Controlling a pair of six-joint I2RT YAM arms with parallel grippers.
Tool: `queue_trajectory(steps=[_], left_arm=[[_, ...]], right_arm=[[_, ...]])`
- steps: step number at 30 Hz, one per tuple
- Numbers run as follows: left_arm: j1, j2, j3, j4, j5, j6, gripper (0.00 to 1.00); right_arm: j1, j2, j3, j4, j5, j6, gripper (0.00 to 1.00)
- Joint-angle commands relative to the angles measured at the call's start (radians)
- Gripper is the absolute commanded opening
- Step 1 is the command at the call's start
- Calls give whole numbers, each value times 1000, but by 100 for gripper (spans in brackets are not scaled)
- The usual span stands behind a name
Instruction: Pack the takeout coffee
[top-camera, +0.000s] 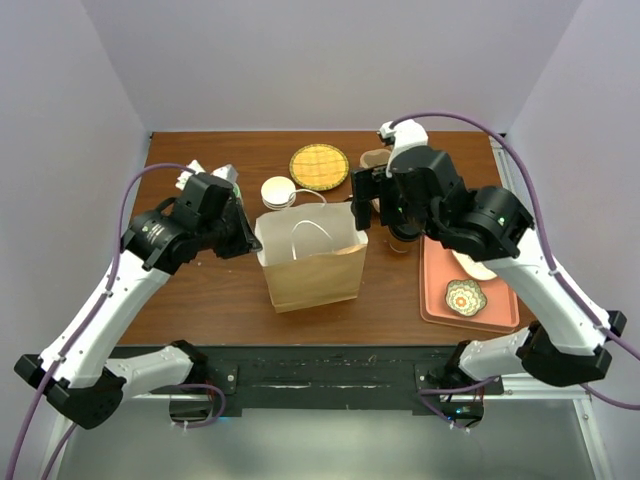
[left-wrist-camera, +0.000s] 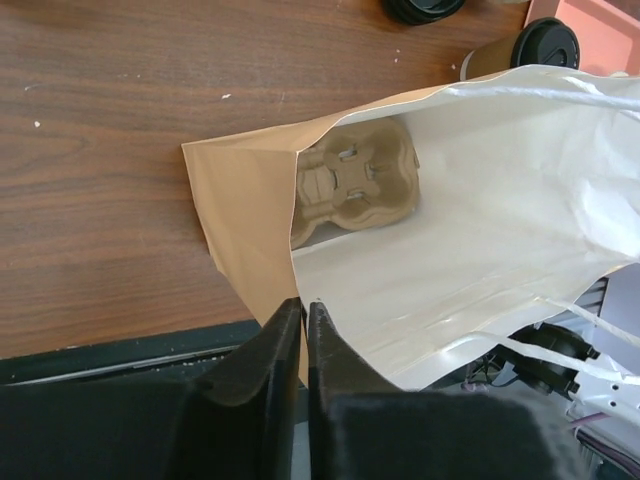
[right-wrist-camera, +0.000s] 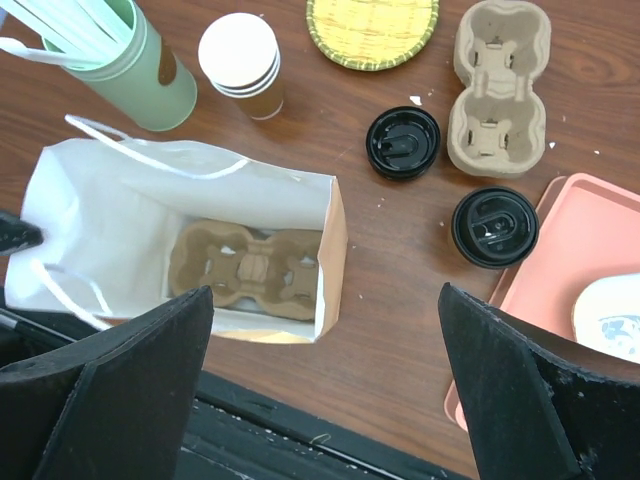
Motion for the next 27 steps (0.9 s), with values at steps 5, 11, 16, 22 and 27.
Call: queue_trajectory(steps=[5, 11, 16, 22, 27], left_arm=[[0, -9, 11, 162, -11, 181, 0], [-1, -152, -97, 355, 14, 325, 0], [-1, -243, -213, 421, 116, 403, 0], [-1, -290, -261, 428, 199, 397, 0], [-1, -433, -389, 511, 268, 426, 0]], right_arm=[[0, -111, -44, 81, 43, -5, 94], [0, -70, 56, 61, 118, -19, 93], [-44, -34, 39, 55, 202, 1, 86], [-268, 62, 91, -17, 34, 49, 83], [-365, 67, -85, 9, -45, 0, 84]])
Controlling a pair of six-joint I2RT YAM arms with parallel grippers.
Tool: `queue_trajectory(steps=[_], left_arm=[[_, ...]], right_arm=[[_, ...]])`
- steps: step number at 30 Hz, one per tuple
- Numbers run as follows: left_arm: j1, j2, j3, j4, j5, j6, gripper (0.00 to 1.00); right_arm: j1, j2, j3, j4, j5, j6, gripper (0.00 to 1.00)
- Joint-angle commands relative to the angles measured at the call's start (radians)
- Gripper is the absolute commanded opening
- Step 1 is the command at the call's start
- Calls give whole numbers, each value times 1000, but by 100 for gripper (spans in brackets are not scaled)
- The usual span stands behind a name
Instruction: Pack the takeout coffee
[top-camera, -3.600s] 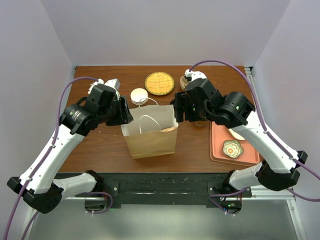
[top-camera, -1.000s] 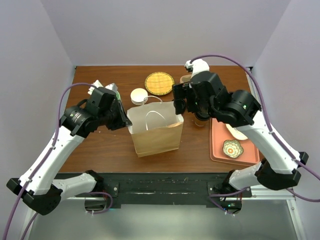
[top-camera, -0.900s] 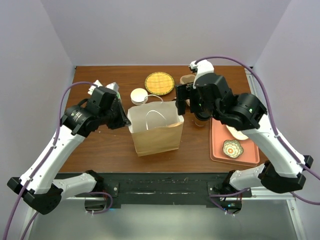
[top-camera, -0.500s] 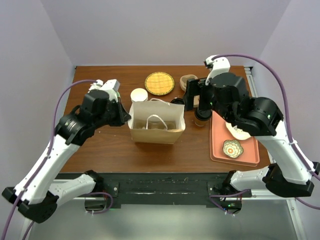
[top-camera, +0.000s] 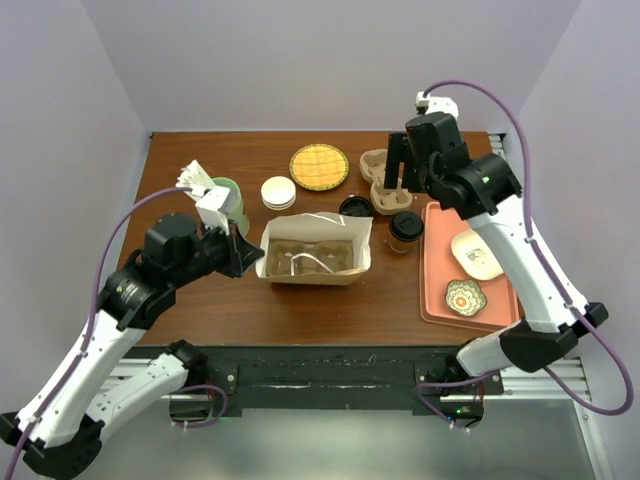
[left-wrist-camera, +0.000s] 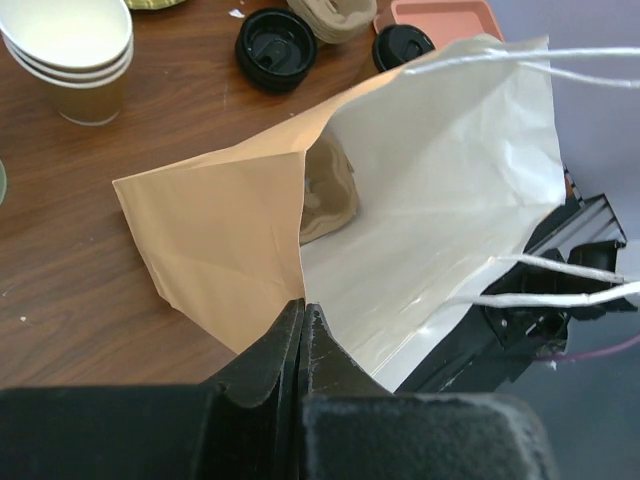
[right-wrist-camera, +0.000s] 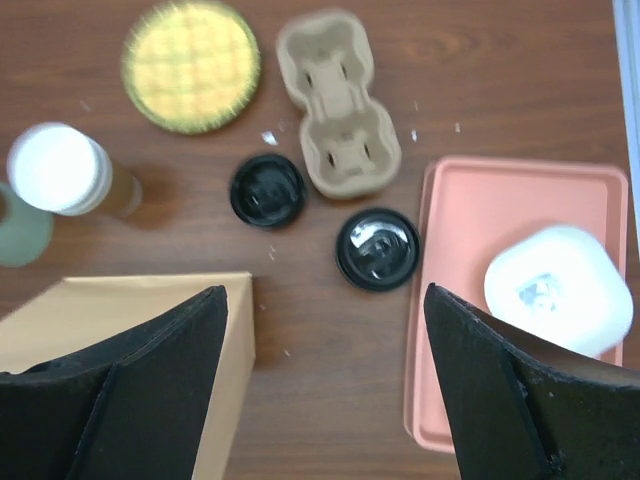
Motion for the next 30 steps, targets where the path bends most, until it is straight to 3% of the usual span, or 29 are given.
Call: queue_trajectory(steps=[1, 6, 11, 30], left_arm=[[-1, -132, -95, 130, 134, 52, 0], [0, -201, -131, 124, 137, 81, 0], [-1, -266, -180, 144, 137, 109, 0], [-1, -283, -218, 121, 111, 37, 0]], right_arm=[[-76, -30, -138, 11, -147, -31, 84], [-168, -65, -364, 77, -324, -63, 87], [-228, -4, -479, 151, -341, -112, 89], [-296, 217, -395, 205, -404, -205, 91]])
